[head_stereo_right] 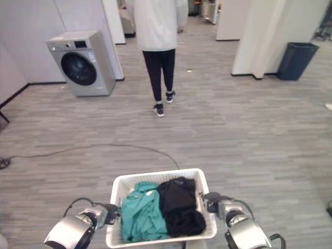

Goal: Grab the laundry basket,head to the washer,open it,put in the laundry and shut it.

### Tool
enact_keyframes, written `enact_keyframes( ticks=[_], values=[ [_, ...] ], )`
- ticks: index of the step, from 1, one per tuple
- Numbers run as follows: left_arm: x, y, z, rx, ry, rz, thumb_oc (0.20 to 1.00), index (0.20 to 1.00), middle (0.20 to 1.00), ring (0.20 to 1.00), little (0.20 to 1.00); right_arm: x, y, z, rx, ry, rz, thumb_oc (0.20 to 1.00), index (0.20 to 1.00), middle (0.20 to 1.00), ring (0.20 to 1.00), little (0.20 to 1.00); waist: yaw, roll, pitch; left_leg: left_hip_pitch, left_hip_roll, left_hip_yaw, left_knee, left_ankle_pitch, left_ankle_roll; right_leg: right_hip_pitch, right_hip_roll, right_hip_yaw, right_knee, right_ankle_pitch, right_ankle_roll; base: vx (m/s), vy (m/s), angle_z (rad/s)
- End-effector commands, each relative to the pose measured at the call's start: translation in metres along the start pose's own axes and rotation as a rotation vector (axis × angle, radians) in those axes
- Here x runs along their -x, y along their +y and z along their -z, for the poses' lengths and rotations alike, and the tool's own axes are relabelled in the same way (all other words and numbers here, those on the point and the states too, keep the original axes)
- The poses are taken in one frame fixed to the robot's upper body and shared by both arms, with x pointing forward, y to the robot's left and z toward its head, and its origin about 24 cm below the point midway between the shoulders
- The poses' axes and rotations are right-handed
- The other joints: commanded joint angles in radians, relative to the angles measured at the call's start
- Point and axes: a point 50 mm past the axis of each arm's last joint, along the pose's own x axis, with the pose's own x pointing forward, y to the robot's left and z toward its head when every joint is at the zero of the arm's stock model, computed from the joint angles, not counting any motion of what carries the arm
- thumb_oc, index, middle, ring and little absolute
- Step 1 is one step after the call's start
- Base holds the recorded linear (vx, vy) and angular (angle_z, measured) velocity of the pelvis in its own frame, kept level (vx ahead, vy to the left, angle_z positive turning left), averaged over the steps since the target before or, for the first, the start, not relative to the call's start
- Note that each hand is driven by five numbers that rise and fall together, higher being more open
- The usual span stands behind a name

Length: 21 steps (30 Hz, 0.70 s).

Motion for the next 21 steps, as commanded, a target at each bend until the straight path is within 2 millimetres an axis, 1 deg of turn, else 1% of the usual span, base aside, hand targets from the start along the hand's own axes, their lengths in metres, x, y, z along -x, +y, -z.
enact_keyframes(
  ticks=[1,2,3,4,5,6,7,8,9,10,11,13,14,15,16,17,18,19,20,21],
  values=[
    [0.006,-0.024,-0.022,0.159,-0.036,0.195,0.2,0.2,0.2,0.2,0.2,0.001,-0.003,0.01,-0.171,0.06,-0.036,0.2,0.2,0.2,0.2,0.2,-0.037,-0.003,0.006,0.009,-0.073,0.054,0.015,0.063,0.001,0.046,-0.01,-0.003,-0.073,0.098,0.006,0.48,-0.179,0.58],
    [0.006,-0.027,-0.018,0.159,-0.026,0.204,0.2,0.2,0.2,0.2,0.2,0.002,-0.009,0.015,-0.171,0.078,-0.01,0.2,0.2,0.2,0.2,0.2,-0.044,0.0,-0.017,0.019,-0.055,0.042,0.059,0.071,-0.007,0.077,0.015,0.026,-0.07,0.092,-0.012,0.52,-0.192,0.31],
    [0.005,-0.028,-0.015,0.171,-0.017,0.212,0.2,0.2,0.2,0.2,0.2,0.003,-0.015,0.016,-0.182,0.079,0.019,0.2,0.2,0.2,0.2,0.2,-0.052,0.004,-0.027,0.011,-0.043,0.03,0.145,0.083,-0.025,0.101,0.037,0.042,-0.056,0.079,-0.03,0.56,-0.235,0.28],
    [0.005,-0.029,-0.012,0.172,-0.011,0.219,0.2,0.2,0.2,0.2,0.2,0.004,-0.018,0.017,-0.181,0.077,0.033,0.2,0.2,0.2,0.2,0.2,-0.058,0.004,-0.03,-0.014,-0.032,0.036,0.25,0.115,-0.051,0.13,0.045,0.034,-0.054,0.065,-0.048,0.47,-0.217,0.33],
    [0.004,-0.031,-0.01,0.175,-0.003,0.225,0.2,0.2,0.2,0.2,0.2,0.004,-0.021,0.019,-0.181,0.08,0.046,0.2,0.2,0.2,0.2,0.2,-0.062,0.001,-0.032,-0.059,-0.018,0.039,0.374,0.162,-0.075,0.163,0.047,0.029,-0.069,0.057,-0.064,0.27,-0.142,0.36],
    [0.004,-0.031,-0.01,0.175,-0.003,0.224,0.2,0.2,0.2,0.2,0.2,0.004,-0.02,0.019,-0.181,0.08,0.045,0.2,0.2,0.2,0.2,0.2,-0.063,-0.002,-0.035,-0.063,-0.021,0.038,0.373,0.165,-0.075,0.16,0.043,0.028,-0.07,0.058,-0.064,0.33,-0.267,0.14],
    [0.005,-0.03,-0.014,0.18,-0.014,0.218,0.2,0.2,0.2,0.2,0.2,0.004,-0.02,0.017,-0.185,0.073,0.058,0.2,0.2,0.2,0.2,0.2,-0.063,-0.031,-0.026,-0.169,0.025,0.077,0.617,0.266,-0.113,0.223,0.047,0.019,-0.101,0.044,-0.101,0.28,-0.274,-0.08],
    [0.005,-0.029,-0.015,0.18,-0.018,0.216,0.2,0.2,0.2,0.2,0.2,0.004,-0.02,0.016,-0.18,0.072,0.06,0.2,0.2,0.2,0.2,0.2,-0.053,-0.047,-0.018,-0.208,0.026,0.102,0.68,0.262,-0.107,0.248,0.041,0.022,-0.113,0.034,-0.11,0.37,-0.344,-0.02],
    [0.005,-0.028,-0.017,0.187,-0.028,0.217,0.2,0.2,0.2,0.2,0.2,0.004,-0.02,0.015,-0.166,0.066,0.059,0.2,0.2,0.2,0.2,0.2,-0.043,-0.059,-0.012,-0.253,0.048,0.144,0.724,0.253,-0.098,0.267,0.04,0.022,-0.119,0.022,-0.119,0.25,-0.185,0.12],
    [0.005,-0.028,-0.019,0.221,-0.036,0.218,0.2,0.2,0.2,0.2,0.2,0.004,-0.021,0.014,-0.165,0.065,0.063,0.2,0.2,0.2,0.2,0.2,-0.031,-0.066,-0.004,-0.288,0.075,0.193,0.7,0.233,-0.087,0.293,0.042,0.024,-0.129,0.01,-0.122,0.27,-0.128,0.11],
    [0.006,-0.029,-0.02,0.235,-0.036,0.221,0.2,0.2,0.2,0.2,0.2,0.004,-0.021,0.015,-0.168,0.066,0.068,0.2,0.2,0.2,0.2,0.2,-0.016,-0.074,0.002,-0.337,0.068,0.215,0.672,0.21,-0.077,0.311,0.033,0.024,-0.135,0.003,-0.119,0.29,-0.048,-0.05],
    [0.006,-0.031,-0.023,0.209,-0.05,0.225,0.2,0.2,0.2,0.2,0.2,0.004,-0.019,0.013,-0.164,0.06,0.053,0.2,0.2,0.2,0.2,0.2,-0.001,-0.078,0.006,-0.4,0.063,0.255,0.521,0.188,-0.056,0.342,0.021,0.024,-0.145,-0.013,-0.101,0.26,0.015,-0.07],
    [0.006,-0.031,-0.023,0.209,-0.05,0.225,0.2,0.2,0.2,0.2,0.2,0.004,-0.019,0.013,-0.164,0.06,0.053,0.2,0.2,0.2,0.2,0.2,-0.001,-0.078,0.006,-0.399,0.063,0.255,0.521,0.188,-0.056,0.342,0.02,0.024,-0.145,-0.013,-0.101,0.35,0.077,-0.12],
    [0.006,-0.028,-0.024,0.217,-0.059,0.215,0.2,0.2,0.2,0.2,0.2,0.003,-0.017,0.015,-0.164,0.062,0.035,0.2,0.2,0.2,0.2,0.2,0.014,-0.065,0.004,-0.422,0.042,0.257,0.318,0.206,-0.048,0.362,0.028,0.035,-0.15,-0.035,-0.088,0.23,0.068,-0.21],
    [0.006,-0.028,-0.024,0.217,-0.059,0.215,0.2,0.2,0.2,0.2,0.2,0.003,-0.017,0.015,-0.164,0.062,0.035,0.2,0.2,0.2,0.2,0.2,0.014,-0.067,0.006,-0.415,0.039,0.259,0.311,0.209,-0.048,0.365,0.025,0.036,-0.15,-0.036,-0.087,0.52,0.148,-0.37],
    [0.006,-0.028,-0.024,0.231,-0.064,0.22,0.2,0.2,0.2,0.2,0.2,0.003,-0.015,0.016,-0.146,0.064,0.028,0.2,0.2,0.2,0.2,0.2,0.042,-0.04,0.007,-0.421,0.017,0.18,0.081,0.284,-0.052,0.404,0.048,0.061,-0.153,-0.067,-0.083,0.45,0.119,-0.4],
    [0.006,-0.03,-0.024,0.236,-0.071,0.225,0.2,0.2,0.2,0.2,0.2,0.003,-0.013,0.016,-0.138,0.064,0.026,0.2,0.2,0.2,0.2,0.2,0.054,-0.031,0.012,-0.437,0.011,0.134,-0.007,0.309,-0.056,0.424,0.053,0.08,-0.153,-0.088,-0.085,0.57,0.133,-0.44],
    [0.006,-0.031,-0.025,0.236,-0.073,0.235,0.2,0.2,0.2,0.2,0.2,0.003,-0.013,0.018,-0.126,0.074,0.021,0.2,0.2,0.2,0.2,0.2,0.059,-0.025,0.012,-0.462,0.014,0.107,-0.02,0.319,-0.069,0.437,0.055,0.083,-0.153,-0.094,-0.088,0.45,0.085,-0.58],
    [0.006,-0.033,-0.023,0.223,-0.073,0.242,0.2,0.2,0.2,0.2,0.2,0.003,-0.012,0.021,-0.108,0.09,0.012,0.2,0.2,0.2,0.2,0.2,0.063,-0.02,0.013,-0.512,0.018,0.092,-0.02,0.316,-0.084,0.458,0.053,0.095,-0.153,-0.111,-0.09,0.59,0.14,-0.59],
    [0.005,-0.034,-0.015,0.215,-0.047,0.244,0.2,0.2,0.2,0.2,0.2,0.004,-0.014,0.027,-0.12,0.117,0.015,0.2,0.2,0.2,0.2,0.2,0.064,-0.005,0.0,-0.478,0.034,0.136,-0.02,0.348,-0.086,0.494,0.051,0.112,-0.145,-0.138,-0.089,0.64,0.192,-0.57]
  ],
)
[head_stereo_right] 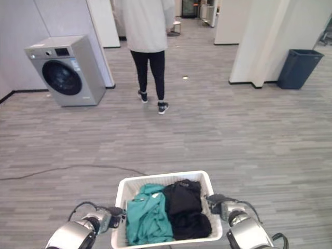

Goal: Grab the laundry basket,head to the washer,open it,put in the laundry and shut it.

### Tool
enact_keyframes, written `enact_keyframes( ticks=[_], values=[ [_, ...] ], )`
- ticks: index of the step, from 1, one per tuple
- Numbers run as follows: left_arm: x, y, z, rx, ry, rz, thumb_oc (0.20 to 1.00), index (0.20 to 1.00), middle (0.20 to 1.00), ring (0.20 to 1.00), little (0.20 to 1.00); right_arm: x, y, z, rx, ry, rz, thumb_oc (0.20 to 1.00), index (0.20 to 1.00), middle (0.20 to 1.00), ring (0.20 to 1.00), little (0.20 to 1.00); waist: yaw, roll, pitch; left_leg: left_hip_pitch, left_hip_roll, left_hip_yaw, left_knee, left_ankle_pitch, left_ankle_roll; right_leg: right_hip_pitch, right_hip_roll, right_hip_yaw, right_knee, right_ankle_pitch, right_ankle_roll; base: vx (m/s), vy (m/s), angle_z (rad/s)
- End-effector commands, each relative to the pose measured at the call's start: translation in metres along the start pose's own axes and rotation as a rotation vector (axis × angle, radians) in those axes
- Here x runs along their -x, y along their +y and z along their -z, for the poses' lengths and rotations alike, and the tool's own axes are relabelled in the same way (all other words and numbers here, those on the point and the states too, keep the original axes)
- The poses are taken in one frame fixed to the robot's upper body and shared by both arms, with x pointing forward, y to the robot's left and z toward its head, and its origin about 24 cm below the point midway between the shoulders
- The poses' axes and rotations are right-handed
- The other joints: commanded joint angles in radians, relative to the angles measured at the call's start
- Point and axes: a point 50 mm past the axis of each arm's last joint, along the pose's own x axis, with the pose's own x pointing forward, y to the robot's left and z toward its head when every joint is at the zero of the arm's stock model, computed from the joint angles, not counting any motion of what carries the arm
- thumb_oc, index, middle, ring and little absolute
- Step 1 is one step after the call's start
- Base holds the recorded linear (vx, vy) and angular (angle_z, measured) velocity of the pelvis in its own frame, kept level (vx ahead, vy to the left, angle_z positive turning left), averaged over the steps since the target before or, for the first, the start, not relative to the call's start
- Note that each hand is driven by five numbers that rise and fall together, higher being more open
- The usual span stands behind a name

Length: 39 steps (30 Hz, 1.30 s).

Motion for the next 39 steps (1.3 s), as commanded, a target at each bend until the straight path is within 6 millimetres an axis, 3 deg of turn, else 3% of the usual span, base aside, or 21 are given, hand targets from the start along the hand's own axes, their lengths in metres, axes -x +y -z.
enact_keyframes(
  ticks=[1,3,6,7,8,9,11,13,14,16,18,21,25,28,29,30,31,33,35,37,39],
  values=[
    [0.002,-0.031,0.0,0.196,0.041,0.206,0.2,0.2,0.2,0.2,0.2,0.002,-0.007,0.037,-0.156,0.119,-0.034,0.2,0.2,0.2,0.2,0.2,0.058,0.036,-0.024,0.077,0.019,0.063,0.019,0.068,-0.002,0.05,-0.089,0.036,0.017,-0.014,0.029,0.7,0.26,-0.36],
    [0.001,-0.035,0.013,0.2,0.077,0.208,0.2,0.2,0.2,0.2,0.2,0.002,-0.005,0.04,-0.188,0.121,-0.034,0.2,0.2,0.2,0.2,0.2,0.063,0.047,-0.056,0.105,-0.011,0.047,0.03,0.091,0.022,0.072,-0.116,0.048,0.058,-0.041,0.04,0.54,0.261,-0.4],
    [0.001,-0.04,0.019,0.159,0.09,0.21,0.2,0.2,0.2,0.2,0.2,0.001,0.001,0.044,-0.168,0.134,-0.062,0.2,0.2,0.2,0.2,0.2,0.078,0.037,-0.077,0.124,-0.042,0.064,0.062,0.052,0.051,0.052,-0.165,0.049,0.18,-0.019,0.068,0.44,0.27,-0.38],
    [0.001,-0.044,0.02,0.131,0.091,0.217,0.2,0.2,0.2,0.2,0.2,0.0,0.006,0.038,-0.142,0.117,-0.083,0.2,0.2,0.2,0.2,0.2,0.088,0.035,-0.061,0.186,-0.065,0.088,0.079,0.004,0.093,-0.07,-0.208,0.036,0.463,0.15,0.121,0.33,0.247,-0.36],
    [0.001,-0.044,0.02,0.131,0.091,0.217,0.2,0.2,0.2,0.2,0.2,0.0,0.006,0.038,-0.142,0.117,-0.082,0.2,0.2,0.2,0.2,0.2,0.09,0.038,-0.063,0.183,-0.061,0.09,0.08,0.005,0.092,-0.074,-0.204,0.038,0.461,0.154,0.12,0.48,0.442,-0.46],
    [0.002,-0.046,0.016,0.109,0.08,0.224,0.2,0.2,0.2,0.2,0.2,-0.001,0.011,0.031,-0.125,0.094,-0.089,0.2,0.2,0.2,0.2,0.2,0.076,0.063,-0.032,0.248,-0.05,0.093,0.046,-0.004,0.105,-0.151,-0.193,-0.01,0.62,0.215,0.131,0.24,0.285,-0.33],
    [0.002,-0.043,0.01,0.084,0.059,0.209,0.2,0.2,0.2,0.2,0.2,-0.001,0.013,0.031,-0.148,0.081,-0.087,0.2,0.2,0.2,0.2,0.2,0.04,0.079,-0.014,0.3,-0.059,0.069,0.028,-0.027,0.112,-0.246,-0.129,-0.021,0.698,0.158,0.125,0.34,0.297,0.03],
    [0.002,-0.04,0.006,0.089,0.056,0.2,0.2,0.2,0.2,0.2,0.2,-0.002,0.015,0.032,-0.15,0.083,-0.086,0.2,0.2,0.2,0.2,0.2,0.031,0.087,-0.008,0.341,-0.054,0.075,0.019,-0.048,0.11,-0.298,-0.168,-0.129,0.612,0.124,0.11,0.36,0.148,0.81],
    [0.002,-0.042,0.005,0.085,0.05,0.219,0.2,0.2,0.2,0.2,0.2,-0.001,0.013,0.035,-0.16,0.088,-0.084,0.2,0.2,0.2,0.2,0.2,0.008,0.084,0.001,0.378,-0.065,0.04,0.019,-0.076,0.096,-0.32,-0.139,-0.16,0.461,0.061,0.082,0.42,0.062,0.75],
    [0.002,-0.041,0.004,0.078,0.046,0.218,0.2,0.2,0.2,0.2,0.2,-0.001,0.01,0.035,-0.184,0.083,-0.074,0.2,0.2,0.2,0.2,0.2,-0.016,0.064,0.008,0.412,-0.091,0.002,0.019,-0.096,0.093,-0.347,-0.076,-0.078,0.302,0.088,0.081,0.44,0.004,0.47],
    [0.002,-0.041,0.002,0.068,0.037,0.224,0.2,0.2,0.2,0.2,0.2,-0.001,0.006,0.036,-0.211,0.081,-0.069,0.2,0.2,0.2,0.2,0.2,-0.035,0.047,0.013,0.454,-0.11,-0.028,0.02,-0.135,0.092,-0.384,-0.092,-0.049,0.134,0.169,0.097,0.4,-0.011,0.8],
    [0.002,-0.043,0.005,0.07,0.042,0.234,0.2,0.2,0.2,0.2,0.2,0.001,0.004,0.045,-0.263,0.108,-0.074,0.2,0.2,0.2,0.2,0.2,-0.053,0.044,0.017,0.523,-0.106,-0.057,0.037,-0.197,0.08,-0.441,-0.145,-0.118,0.043,0.233,0.126,0.48,-0.046,0.82],
    [0.002,-0.045,0.019,0.084,0.086,0.256,0.2,0.2,0.2,0.2,0.2,0.003,-0.005,0.056,-0.281,0.123,-0.061,0.2,0.2,0.2,0.2,0.2,-0.067,0.033,-0.039,0.589,-0.093,-0.082,0.08,-0.231,0.065,-0.386,-0.116,-0.111,0.08,0.243,0.095,0.55,-0.151,0.35],
    [0.001,-0.046,0.022,0.104,0.093,0.253,0.2,0.2,0.2,0.2,0.2,0.005,-0.016,0.061,-0.286,0.133,-0.019,0.2,0.2,0.2,0.2,0.2,-0.085,0.039,-0.046,0.536,-0.065,-0.09,0.327,-0.159,-0.005,-0.315,-0.073,-0.078,0.075,0.214,0.055,0.43,-0.208,0.45],
    [0.001,-0.046,0.021,0.126,0.092,0.251,0.2,0.2,0.2,0.2,0.2,0.005,-0.018,0.062,-0.298,0.138,-0.001,0.2,0.2,0.2,0.2,0.2,-0.087,0.016,-0.042,0.43,-0.035,-0.063,0.576,-0.032,-0.069,-0.257,-0.072,-0.082,0.055,0.192,0.024,0.34,-0.234,0.1],
    [0.001,-0.046,0.021,0.126,0.091,0.251,0.2,0.2,0.2,0.2,0.2,0.005,-0.018,0.062,-0.298,0.138,-0.001,0.2,0.2,0.2,0.2,0.2,-0.089,0.019,-0.042,0.425,-0.033,-0.065,0.584,-0.036,-0.071,-0.258,-0.07,-0.084,0.054,0.192,0.024,0.34,-0.314,0.04],
    [0.001,-0.044,0.018,0.152,0.083,0.251,0.2,0.2,0.2,0.2,0.2,0.005,-0.018,0.062,-0.291,0.14,-0.003,0.2,0.2,0.2,0.2,0.2,-0.086,-0.008,-0.033,0.37,0.011,-0.013,0.705,0.029,-0.082,-0.228,-0.076,-0.084,0.046,0.177,-0.002,0.22,-0.224,-0.11],
    [0.002,-0.042,0.011,0.158,0.057,0.247,0.2,0.2,0.2,0.2,0.2,0.006,-0.021,0.06,-0.281,0.132,0.014,0.2,0.2,0.2,0.2,0.2,-0.056,-0.031,-0.013,0.254,0.03,0.05,0.813,-0.009,-0.044,-0.173,-0.072,-0.069,0.027,0.144,-0.024,0.28,-0.251,-0.21],
    [0.002,-0.041,0.004,0.163,0.04,0.243,0.2,0.2,0.2,0.2,0.2,0.006,-0.023,0.057,-0.274,0.127,0.026,0.2,0.2,0.2,0.2,0.2,-0.036,-0.043,0.001,0.151,0.06,0.123,0.752,-0.055,-0.009,-0.136,-0.082,-0.066,0.027,0.123,-0.026,0.27,-0.088,-0.13],
    [0.003,-0.04,-0.001,0.157,0.024,0.243,0.2,0.2,0.2,0.2,0.2,0.005,-0.021,0.057,-0.268,0.129,0.02,0.2,0.2,0.2,0.2,0.2,-0.018,-0.04,0.004,0.116,0.048,0.153,0.562,-0.081,0.017,-0.104,-0.092,-0.071,0.016,0.112,-0.004,0.34,0.041,0.09],
    [0.002,-0.036,-0.003,0.153,0.012,0.229,0.2,0.2,0.2,0.2,0.2,0.005,-0.019,0.057,-0.238,0.132,0.008,0.2,0.2,0.2,0.2,0.2,-0.002,-0.02,0.0,0.105,0.033,0.169,0.279,-0.031,0.017,-0.073,-0.086,-0.062,0.005,0.091,0.017,0.39,0.112,-0.09]
  ],
)
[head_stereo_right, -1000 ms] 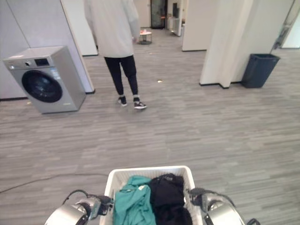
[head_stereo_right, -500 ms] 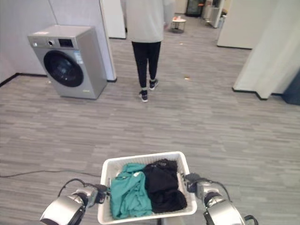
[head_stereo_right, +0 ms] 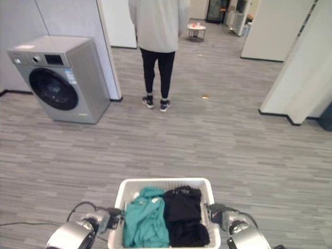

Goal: Grab the laundry basket,head to the washer,open it,put in the laundry and shut it.

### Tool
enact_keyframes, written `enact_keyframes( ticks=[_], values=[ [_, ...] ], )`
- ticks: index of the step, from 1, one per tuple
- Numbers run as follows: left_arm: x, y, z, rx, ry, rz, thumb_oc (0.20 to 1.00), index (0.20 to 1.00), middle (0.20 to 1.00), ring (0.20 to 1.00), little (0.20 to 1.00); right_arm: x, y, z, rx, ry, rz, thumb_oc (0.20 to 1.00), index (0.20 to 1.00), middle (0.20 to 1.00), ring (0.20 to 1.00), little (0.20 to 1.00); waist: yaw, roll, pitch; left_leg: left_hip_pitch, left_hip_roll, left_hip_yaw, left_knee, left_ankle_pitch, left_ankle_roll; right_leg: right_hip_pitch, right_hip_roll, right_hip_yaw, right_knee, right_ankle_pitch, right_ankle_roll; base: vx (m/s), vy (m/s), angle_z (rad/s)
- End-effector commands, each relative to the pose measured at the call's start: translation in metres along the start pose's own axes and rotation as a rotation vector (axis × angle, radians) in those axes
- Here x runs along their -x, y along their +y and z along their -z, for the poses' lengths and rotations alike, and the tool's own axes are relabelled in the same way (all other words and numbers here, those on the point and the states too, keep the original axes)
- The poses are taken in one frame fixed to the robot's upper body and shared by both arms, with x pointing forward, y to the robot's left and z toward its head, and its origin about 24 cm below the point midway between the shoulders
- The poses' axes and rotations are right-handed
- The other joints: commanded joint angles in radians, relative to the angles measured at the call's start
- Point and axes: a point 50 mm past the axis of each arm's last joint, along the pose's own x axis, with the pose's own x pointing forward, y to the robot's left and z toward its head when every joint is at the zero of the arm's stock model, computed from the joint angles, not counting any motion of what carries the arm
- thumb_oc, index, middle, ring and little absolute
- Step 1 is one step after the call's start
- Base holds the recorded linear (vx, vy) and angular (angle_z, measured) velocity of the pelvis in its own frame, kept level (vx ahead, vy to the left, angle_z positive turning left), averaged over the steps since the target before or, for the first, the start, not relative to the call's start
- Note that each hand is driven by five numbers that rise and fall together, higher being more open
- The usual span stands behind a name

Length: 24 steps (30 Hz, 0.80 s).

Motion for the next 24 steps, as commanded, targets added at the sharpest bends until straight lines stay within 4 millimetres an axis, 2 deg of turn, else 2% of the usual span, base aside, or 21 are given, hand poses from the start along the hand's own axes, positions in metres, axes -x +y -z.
enact_keyframes(
  ticks=[1,2,3,4,7,8,10,11,12,13,15,16,17,18,19,20,21,22,23,24],
  values=[
    [0.001,-0.031,0.002,0.206,0.011,0.212,0.2,0.2,0.2,0.2,0.2,0.003,-0.016,0.037,-0.121,0.109,0.0,0.2,0.2,0.2,0.2,0.2,0.065,0.059,-0.029,0.121,-0.085,-0.012,-0.404,0.141,0.023,0.008,0.004,0.067,0.011,-0.021,0.101,0.45,0.119,-0.15],
    [0.001,-0.03,0.002,0.206,0.008,0.207,0.2,0.2,0.2,0.2,0.2,0.003,-0.015,0.037,-0.112,0.104,0.0,0.2,0.2,0.2,0.2,0.2,0.076,0.069,-0.026,0.116,-0.088,-0.034,-0.497,0.168,0.019,0.039,0.011,0.08,0.008,-0.042,0.101,0.44,0.1,-0.11],
    [0.001,-0.03,0.003,0.211,0.008,0.204,0.2,0.2,0.2,0.2,0.2,0.003,-0.014,0.035,-0.107,0.099,-0.002,0.2,0.2,0.2,0.2,0.2,0.084,0.074,-0.026,0.081,-0.081,-0.055,-0.535,0.173,0.01,0.057,0.011,0.093,0.007,-0.055,0.101,0.42,0.094,-0.08],
    [0.001,-0.03,0.004,0.215,0.008,0.203,0.2,0.2,0.2,0.2,0.2,0.003,-0.014,0.035,-0.099,0.098,0.0,0.2,0.2,0.2,0.2,0.2,0.089,0.081,-0.028,0.05,-0.066,-0.063,-0.535,0.181,-0.004,0.071,0.012,0.105,0.012,-0.064,0.098,0.26,0.058,-0.27],
    [0.0,-0.03,0.007,0.205,0.014,0.2,0.2,0.2,0.2,0.2,0.2,0.002,-0.012,0.037,-0.093,0.108,-0.007,0.2,0.2,0.2,0.2,0.2,0.09,0.092,-0.035,0.083,-0.051,-0.042,-0.535,0.207,-0.01,0.093,0.011,0.117,0.023,-0.085,0.101,0.37,0.111,-0.72],
    [-0.001,-0.03,0.013,0.203,0.012,0.201,0.2,0.2,0.2,0.2,0.2,0.002,-0.01,0.038,-0.084,0.109,-0.009,0.2,0.2,0.2,0.2,0.2,0.104,0.106,-0.057,0.121,-0.06,-0.068,-0.535,0.23,0.004,0.118,0.013,0.155,0.066,-0.129,0.099,0.45,0.161,-0.47],
    [-0.001,-0.03,0.017,0.213,0.021,0.201,0.2,0.2,0.2,0.2,0.2,0.002,-0.009,0.039,-0.089,0.112,-0.011,0.2,0.2,0.2,0.2,0.2,0.106,0.109,-0.065,0.136,-0.073,-0.081,-0.531,0.244,0.009,0.124,0.008,0.164,0.089,-0.137,0.099,0.47,0.226,-0.41],
    [-0.001,-0.034,0.023,0.216,0.033,0.214,0.2,0.2,0.2,0.2,0.2,0.002,-0.008,0.048,-0.097,0.133,-0.027,0.2,0.2,0.2,0.2,0.2,0.11,0.097,-0.081,0.165,-0.112,-0.083,-0.511,0.217,0.04,0.121,-0.026,0.162,0.181,-0.127,0.125,0.57,0.327,-0.52],
    [-0.001,-0.035,0.023,0.216,0.027,0.218,0.2,0.2,0.2,0.2,0.2,0.002,-0.006,0.048,-0.09,0.134,-0.035,0.2,0.2,0.2,0.2,0.2,0.116,0.093,-0.086,0.179,-0.126,-0.073,-0.503,0.197,0.056,0.089,-0.044,0.158,0.263,-0.084,0.151,0.58,0.391,-0.84],
    [-0.001,-0.036,0.022,0.221,0.024,0.214,0.2,0.2,0.2,0.2,0.2,0.002,-0.004,0.045,-0.079,0.123,-0.033,0.2,0.2,0.2,0.2,0.2,0.119,0.094,-0.073,0.218,-0.134,-0.058,-0.506,0.176,0.08,-0.004,-0.069,0.159,0.458,0.04,0.209,0.29,0.23,-0.59],
    [-0.001,-0.036,0.022,0.221,0.024,0.215,0.2,0.2,0.2,0.2,0.2,0.002,-0.005,0.044,-0.079,0.123,-0.033,0.2,0.2,0.2,0.2,0.2,0.123,0.098,-0.076,0.213,-0.129,-0.056,-0.505,0.176,0.079,-0.01,-0.065,0.162,0.456,0.045,0.208,0.13,0.147,-0.39],
    [-0.001,-0.033,0.022,0.226,0.025,0.207,0.2,0.2,0.2,0.2,0.2,0.0,0.002,0.038,-0.071,0.104,-0.045,0.2,0.2,0.2,0.2,0.2,0.114,0.116,-0.043,0.266,-0.117,-0.051,-0.528,0.165,0.092,-0.102,-0.065,0.119,0.579,0.084,0.221,0.13,0.225,-0.08],
    [-0.002,-0.031,0.024,0.219,0.029,0.198,0.2,0.2,0.2,0.2,0.2,0.0,0.006,0.039,-0.067,0.107,-0.055,0.2,0.2,0.2,0.2,0.2,0.114,0.131,-0.035,0.288,-0.107,-0.039,-0.535,0.15,0.095,-0.144,-0.082,0.058,0.603,0.056,0.214,0.21,0.271,-0.19],
    [-0.002,-0.029,0.025,0.21,0.034,0.189,0.2,0.2,0.2,0.2,0.2,-0.001,0.008,0.041,-0.069,0.105,-0.064,0.2,0.2,0.2,0.2,0.2,0.098,0.132,-0.03,0.302,-0.111,-0.051,-0.535,0.138,0.093,-0.17,-0.074,0.035,0.584,0.015,0.204,0.11,0.122,0.0],
    [-0.002,-0.029,0.025,0.21,0.034,0.189,0.2,0.2,0.2,0.2,0.2,-0.001,0.008,0.041,-0.069,0.105,-0.064,0.2,0.2,0.2,0.2,0.2,0.097,0.132,-0.029,0.302,-0.111,-0.051,-0.535,0.138,0.093,-0.169,-0.074,0.035,0.585,0.015,0.205,0.22,0.055,0.02],
    [-0.002,-0.025,0.026,0.208,0.041,0.18,0.2,0.2,0.2,0.2,0.2,0.0,0.01,0.047,-0.063,0.126,-0.074,0.2,0.2,0.2,0.2,0.2,0.078,0.128,-0.024,0.329,-0.116,-0.072,-0.535,0.118,0.079,-0.177,-0.057,0.01,0.409,-0.063,0.17,0.21,-0.006,0.3],
    [-0.002,-0.024,0.027,0.213,0.039,0.179,0.2,0.2,0.2,0.2,0.2,0.0,0.009,0.05,-0.056,0.132,-0.072,0.2,0.2,0.2,0.2,0.2,0.08,0.124,-0.03,0.329,-0.116,-0.077,-0.535,0.114,0.072,-0.177,-0.067,-0.008,0.294,-0.06,0.159,0.27,-0.022,0.31],
    [-0.002,-0.024,0.028,0.208,0.041,0.181,0.2,0.2,0.2,0.2,0.2,0.001,0.005,0.054,-0.043,0.147,-0.06,0.2,0.2,0.2,0.2,0.2,0.075,0.117,-0.029,0.341,-0.12,-0.086,-0.535,0.104,0.066,-0.184,-0.074,-0.01,0.203,-0.034,0.16,0.2,-0.037,0.45],
    [-0.002,-0.021,0.023,0.21,0.018,0.167,0.2,0.2,0.2,0.2,0.2,0.002,-0.002,0.061,-0.033,0.17,-0.026,0.2,0.2,0.2,0.2,0.2,0.065,0.104,-0.02,0.354,-0.129,-0.114,-0.535,0.095,0.069,-0.163,-0.06,0.059,0.181,-0.023,0.168,0.14,-0.022,0.47],
    [-0.002,-0.021,0.023,0.21,0.018,0.167,0.2,0.2,0.2,0.2,0.2,0.002,-0.002,0.061,-0.033,0.169,-0.026,0.2,0.2,0.2,0.2,0.2,0.065,0.104,-0.022,0.351,-0.128,-0.113,-0.535,0.096,0.068,-0.166,-0.059,0.06,0.18,-0.02,0.167,0.11,-0.024,0.67]
  ],
)
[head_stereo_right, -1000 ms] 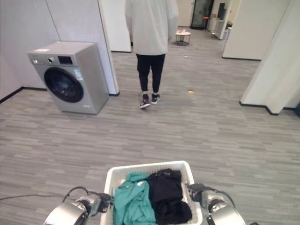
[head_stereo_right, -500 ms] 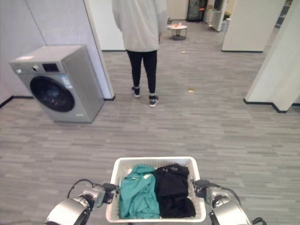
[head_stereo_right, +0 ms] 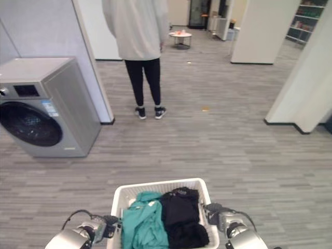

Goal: Grab the laundry basket,head to the washer,open it,put in the laundry and shut it.

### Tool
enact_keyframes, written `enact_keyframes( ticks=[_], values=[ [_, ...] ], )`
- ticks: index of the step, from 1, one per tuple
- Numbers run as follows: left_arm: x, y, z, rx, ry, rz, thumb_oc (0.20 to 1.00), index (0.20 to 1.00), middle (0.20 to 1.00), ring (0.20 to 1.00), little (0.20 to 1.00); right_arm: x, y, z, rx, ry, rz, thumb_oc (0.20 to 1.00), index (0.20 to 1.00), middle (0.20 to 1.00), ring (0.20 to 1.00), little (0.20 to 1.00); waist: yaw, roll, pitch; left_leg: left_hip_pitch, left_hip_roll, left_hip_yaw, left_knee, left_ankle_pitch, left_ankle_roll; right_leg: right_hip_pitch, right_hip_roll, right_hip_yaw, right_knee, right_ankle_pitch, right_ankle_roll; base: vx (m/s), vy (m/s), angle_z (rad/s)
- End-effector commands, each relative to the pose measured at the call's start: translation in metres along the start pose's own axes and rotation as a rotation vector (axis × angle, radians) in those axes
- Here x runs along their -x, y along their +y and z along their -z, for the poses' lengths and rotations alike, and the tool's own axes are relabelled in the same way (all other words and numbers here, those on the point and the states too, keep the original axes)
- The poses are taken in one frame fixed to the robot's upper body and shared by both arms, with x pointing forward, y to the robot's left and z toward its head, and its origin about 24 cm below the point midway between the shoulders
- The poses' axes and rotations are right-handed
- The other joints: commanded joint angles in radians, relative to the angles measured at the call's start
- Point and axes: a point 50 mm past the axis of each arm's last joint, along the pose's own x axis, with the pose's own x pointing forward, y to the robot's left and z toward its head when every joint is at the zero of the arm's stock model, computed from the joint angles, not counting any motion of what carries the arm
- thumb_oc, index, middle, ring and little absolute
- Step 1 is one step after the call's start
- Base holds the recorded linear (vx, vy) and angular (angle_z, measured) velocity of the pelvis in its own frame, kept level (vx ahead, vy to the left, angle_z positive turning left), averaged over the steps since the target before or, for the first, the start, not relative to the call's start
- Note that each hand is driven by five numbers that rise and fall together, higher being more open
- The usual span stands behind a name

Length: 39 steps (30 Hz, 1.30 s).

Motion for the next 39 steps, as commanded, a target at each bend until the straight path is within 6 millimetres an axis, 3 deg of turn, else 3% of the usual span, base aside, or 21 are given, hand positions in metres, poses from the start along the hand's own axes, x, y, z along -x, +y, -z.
enact_keyframes(
  ticks=[1,6,10,17,34,35,39],
  values=[
    [0.003,-0.022,-0.02,0.167,-0.063,0.168,0.2,0.2,0.2,0.2,0.2,0.004,-0.01,0.04,-0.112,0.148,0.007,0.2,0.2,0.2,0.2,0.2,-0.011,-0.025,-0.008,-0.027,0.059,-0.008,0.012,0.018,-0.087,0.081,0.008,0.062,-0.069,0.125,0.016,0.07,-0.04,0.62],
    [0.001,-0.022,-0.012,0.217,-0.056,0.161,0.2,0.2,0.2,0.2,0.2,0.004,-0.015,0.04,-0.122,0.131,0.025,0.2,0.2,0.2,0.2,0.2,0.008,-0.034,-0.043,-0.014,0.047,-0.021,0.012,0.003,-0.095,0.165,0.0,0.026,-0.169,0.145,0.014,0.13,-0.058,0.32],
    [0.001,-0.019,-0.009,0.232,-0.054,0.144,0.2,0.2,0.2,0.2,0.2,0.004,-0.016,0.034,-0.117,0.108,0.026,0.2,0.2,0.2,0.2,0.2,0.011,-0.035,-0.044,-0.008,0.05,-0.026,0.012,-0.002,-0.1,0.182,0.001,0.011,-0.167,0.134,0.009,0.06,-0.035,0.0],
    [0.0,-0.014,-0.007,0.268,-0.065,0.116,0.2,0.2,0.2,0.2,0.2,0.007,-0.026,0.043,-0.098,0.131,0.07,0.2,0.2,0.2,0.2,0.2,0.009,-0.035,-0.042,-0.009,0.055,-0.041,0.012,-0.007,-0.113,0.192,0.006,-0.021,-0.162,0.114,0.001,0.06,-0.04,0.09],
    [0.0,-0.017,-0.004,0.312,-0.066,0.109,0.2,0.2,0.2,0.2,0.2,0.007,-0.028,0.042,-0.093,0.106,0.09,0.2,0.2,0.2,0.2,0.2,-0.008,-0.006,-0.026,0.005,0.053,-0.031,0.012,-0.026,-0.108,0.179,0.004,-0.014,-0.126,0.093,0.0,0.02,0.003,0.01],
    [0.002,-0.052,-0.016,0.101,-0.165,0.157,0.2,0.2,0.2,0.2,0.2,0.015,-0.052,0.064,-0.177,0.133,0.232,0.2,0.2,0.2,0.2,0.2,-0.023,-0.028,-0.074,-0.071,0.077,0.047,0.012,-0.004,-0.121,0.118,0.039,0.07,-0.207,0.195,0.007,0.03,0.016,-0.01],
    [0.003,-0.049,-0.019,0.129,-0.174,0.155,0.2,0.2,0.2,0.2,0.2,0.016,-0.052,0.071,-0.189,0.149,0.239,0.2,0.2,0.2,0.2,0.2,-0.02,-0.028,-0.081,-0.054,0.075,0.048,0.012,-0.01,-0.12,0.135,0.035,0.063,-0.207,0.187,0.008,0.05,0.013,-0.24]
  ],
)
